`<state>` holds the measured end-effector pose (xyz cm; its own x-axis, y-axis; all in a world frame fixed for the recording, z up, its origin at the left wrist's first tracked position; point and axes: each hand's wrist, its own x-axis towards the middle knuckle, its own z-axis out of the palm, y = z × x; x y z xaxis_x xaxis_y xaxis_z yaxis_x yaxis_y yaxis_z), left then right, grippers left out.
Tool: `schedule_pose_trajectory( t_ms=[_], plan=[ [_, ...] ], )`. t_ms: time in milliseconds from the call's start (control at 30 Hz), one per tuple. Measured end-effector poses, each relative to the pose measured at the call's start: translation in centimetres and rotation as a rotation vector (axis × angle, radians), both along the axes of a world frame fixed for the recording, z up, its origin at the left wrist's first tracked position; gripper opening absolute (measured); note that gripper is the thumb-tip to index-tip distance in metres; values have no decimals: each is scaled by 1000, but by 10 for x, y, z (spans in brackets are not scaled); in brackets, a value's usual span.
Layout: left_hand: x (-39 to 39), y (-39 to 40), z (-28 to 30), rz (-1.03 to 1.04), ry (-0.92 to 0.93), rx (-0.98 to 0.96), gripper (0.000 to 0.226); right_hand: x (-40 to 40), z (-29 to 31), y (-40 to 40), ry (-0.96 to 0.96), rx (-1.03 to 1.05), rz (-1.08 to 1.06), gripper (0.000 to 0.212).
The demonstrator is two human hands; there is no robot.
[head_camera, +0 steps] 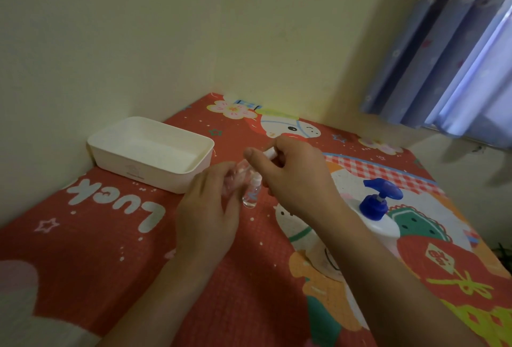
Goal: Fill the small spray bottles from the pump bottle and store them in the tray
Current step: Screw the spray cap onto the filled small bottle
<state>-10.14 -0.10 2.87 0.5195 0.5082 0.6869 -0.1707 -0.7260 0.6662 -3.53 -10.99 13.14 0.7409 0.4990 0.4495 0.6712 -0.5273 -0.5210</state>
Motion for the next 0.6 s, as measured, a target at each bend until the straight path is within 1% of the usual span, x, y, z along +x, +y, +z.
schedule_pose_trajectory(
  t_ms=[67,200,267,300,333,400,433,467,500,533,600],
  plan=[
    [-1,1,1,-6,10,26,38,0,2,-4,8,-27,49,29],
    [-1,4,-2,-86,50,8,39,2,4,-15,-66,-106,187,12],
    [-1,6,-4,-113,64,10,34,6,6,-21,-86,-177,235,11],
    [-1,5,-4,-115,73,20,33,7,7,-25,-92,-193,250,15],
    [-1,5,-4,-111,80,31,32,7,8,-27,-81,-183,272,22],
    [0,2,-3,-106,96,54,31,2,9,-29,4,-128,306,42],
    [-1,0,-2,-105,108,61,32,-1,9,-28,53,-109,290,47],
    [-1,-2,-1,-104,114,63,34,-4,9,-26,82,-97,236,46],
    [-1,-4,0,-97,115,66,34,-5,9,-23,78,-94,154,42],
    [-1,-5,0,-89,111,72,33,-5,9,-20,52,-99,61,43],
    [-2,-4,0,-67,98,96,32,-2,7,-18,-2,-113,-51,60]
  ],
)
